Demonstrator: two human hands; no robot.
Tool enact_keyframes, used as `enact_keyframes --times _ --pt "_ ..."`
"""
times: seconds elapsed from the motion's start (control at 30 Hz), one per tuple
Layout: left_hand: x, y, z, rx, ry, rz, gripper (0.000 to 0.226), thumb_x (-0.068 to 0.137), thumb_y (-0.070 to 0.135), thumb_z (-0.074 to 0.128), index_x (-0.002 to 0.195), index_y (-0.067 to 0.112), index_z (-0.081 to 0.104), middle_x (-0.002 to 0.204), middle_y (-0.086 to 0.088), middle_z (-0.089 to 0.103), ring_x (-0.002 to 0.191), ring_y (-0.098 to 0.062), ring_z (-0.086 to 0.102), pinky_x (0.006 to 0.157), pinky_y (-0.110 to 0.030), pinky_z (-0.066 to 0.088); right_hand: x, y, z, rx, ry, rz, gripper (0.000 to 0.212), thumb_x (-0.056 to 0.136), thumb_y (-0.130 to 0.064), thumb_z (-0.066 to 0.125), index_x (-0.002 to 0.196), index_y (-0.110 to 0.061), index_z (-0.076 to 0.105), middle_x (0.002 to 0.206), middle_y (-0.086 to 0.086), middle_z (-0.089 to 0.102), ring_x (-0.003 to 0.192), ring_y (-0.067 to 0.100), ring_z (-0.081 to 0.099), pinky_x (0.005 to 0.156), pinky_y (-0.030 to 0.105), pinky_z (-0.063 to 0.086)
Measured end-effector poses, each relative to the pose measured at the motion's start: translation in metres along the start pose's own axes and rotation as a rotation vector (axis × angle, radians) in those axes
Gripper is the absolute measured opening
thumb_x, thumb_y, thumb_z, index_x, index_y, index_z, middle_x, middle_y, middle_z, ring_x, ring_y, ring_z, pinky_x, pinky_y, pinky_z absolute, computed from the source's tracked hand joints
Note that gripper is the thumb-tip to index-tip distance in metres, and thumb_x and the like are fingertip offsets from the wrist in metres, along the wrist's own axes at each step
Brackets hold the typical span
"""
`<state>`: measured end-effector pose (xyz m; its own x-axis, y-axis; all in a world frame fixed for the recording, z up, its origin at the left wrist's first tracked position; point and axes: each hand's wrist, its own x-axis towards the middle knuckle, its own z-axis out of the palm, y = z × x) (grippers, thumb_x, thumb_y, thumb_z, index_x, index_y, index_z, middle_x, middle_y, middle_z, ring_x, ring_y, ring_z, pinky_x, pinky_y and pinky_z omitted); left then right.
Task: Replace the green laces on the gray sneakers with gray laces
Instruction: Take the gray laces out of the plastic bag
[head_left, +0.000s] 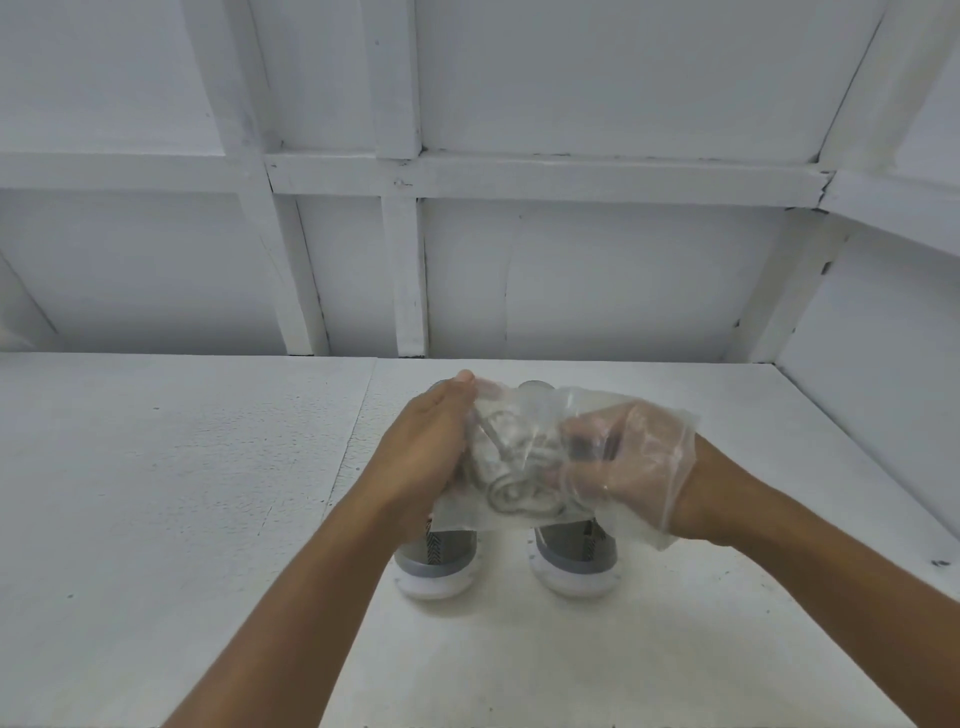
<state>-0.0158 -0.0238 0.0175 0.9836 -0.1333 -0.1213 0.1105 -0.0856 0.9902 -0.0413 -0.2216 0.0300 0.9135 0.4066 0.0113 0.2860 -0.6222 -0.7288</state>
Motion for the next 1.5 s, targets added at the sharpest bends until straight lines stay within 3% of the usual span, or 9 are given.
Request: enact_keyframes --times 0.13,0.27,0.43,0.53,0.67,0.9,1.03,1.17,1.5 --pt "0.001 0.007 -0.006 -0.122 0.041 0.003 0.038 0.103 0.040 0.040 0.102 0.018 0.071 0.105 -0.014 0.072 0.093 -0.035 0.071 0.074 -0.042 0.059 -0.008 0.016 -0.012 0.237 0.191 -0.132 0.025 0.084 -0.005 0.071 0.109 -0.006 0.069 0.089 -0.016 0.071 0.082 -0.001 0.067 0.068 0.013 0.051" --pt "0.004 0.015 -0.014 -0.219 0.046 -0.008 0.037 0.103 0.036 0.039 0.105 0.011 0.067 0.094 -0.007 0.075 0.081 -0.033 0.073 0.066 -0.039 0.060 -0.013 0.020 -0.016 0.257 0.334 -0.263 0.027 0.081 -0.039 0.074 0.101 -0.022 0.076 0.093 0.001 0.072 0.091 0.017 0.069 0.079 0.026 0.055" --pt "0.011 0.014 -0.026 -0.279 0.073 -0.022 0.036 0.104 0.036 0.038 0.111 0.011 0.061 0.094 -0.003 0.076 0.080 -0.032 0.067 0.064 -0.037 0.060 -0.011 0.031 -0.036 0.180 0.505 -0.222 0.038 0.079 0.011 0.068 0.096 -0.022 0.076 0.076 -0.003 0.069 0.069 0.015 0.063 0.068 0.025 0.053" --pt "0.015 0.014 -0.029 -0.271 0.086 -0.021 0.038 0.105 0.038 0.035 0.115 0.011 0.060 0.102 -0.006 0.074 0.067 -0.030 0.065 0.064 -0.036 0.059 -0.012 0.033 -0.051 0.224 0.578 -0.187 0.033 0.081 0.010 0.067 0.099 -0.017 0.074 0.081 0.004 0.070 0.065 0.016 0.061 0.066 0.022 0.053" --pt "0.019 0.013 -0.034 -0.274 0.144 -0.029 0.040 0.105 0.038 0.034 0.116 0.010 0.059 0.102 -0.008 0.074 0.082 -0.038 0.065 0.077 -0.043 0.059 -0.013 0.044 -0.071 0.246 0.720 -0.112 0.028 0.083 0.001 0.069 0.105 -0.017 0.073 0.083 -0.001 0.074 0.066 0.011 0.064 0.065 0.018 0.052" --pt "0.021 0.013 -0.033 -0.255 0.151 -0.043 0.041 0.105 0.039 0.035 0.117 0.011 0.061 0.102 -0.006 0.075 0.089 -0.043 0.067 0.080 -0.043 0.057 -0.022 0.081 -0.096 0.247 0.909 0.042 0.024 0.085 -0.009 0.071 0.102 -0.025 0.074 0.089 0.003 0.074 0.077 0.024 0.069 0.078 0.038 0.057" --pt "0.020 0.012 -0.032 -0.244 0.140 -0.046 0.042 0.105 0.040 0.034 0.117 0.011 0.061 0.103 -0.006 0.074 0.094 -0.047 0.067 0.083 -0.044 0.056 -0.028 0.102 -0.091 0.236 0.909 0.147 0.027 0.084 -0.009 0.071 0.096 -0.033 0.072 0.086 0.001 0.074 0.074 0.023 0.069 0.077 0.034 0.057" --pt "0.018 0.012 -0.029 -0.241 0.134 -0.053 0.042 0.104 0.041 0.034 0.117 0.012 0.061 0.103 -0.007 0.074 0.093 -0.045 0.068 0.079 -0.042 0.056 -0.032 0.119 -0.073 0.193 0.880 0.267 0.022 0.085 -0.005 0.068 0.099 -0.021 0.073 0.075 -0.003 0.071 0.058 0.008 0.064 0.059 0.012 0.051" --pt "0.011 0.011 -0.023 -0.248 0.107 -0.045 0.041 0.105 0.040 0.033 0.115 0.011 0.060 0.100 -0.007 0.075 0.076 -0.035 0.072 0.061 -0.031 0.058 -0.041 0.160 -0.016 0.046 0.617 0.563 0.007 0.083 -0.012 0.072 0.083 -0.017 0.075 0.067 0.004 0.071 0.060 0.019 0.066 0.059 0.023 0.050"
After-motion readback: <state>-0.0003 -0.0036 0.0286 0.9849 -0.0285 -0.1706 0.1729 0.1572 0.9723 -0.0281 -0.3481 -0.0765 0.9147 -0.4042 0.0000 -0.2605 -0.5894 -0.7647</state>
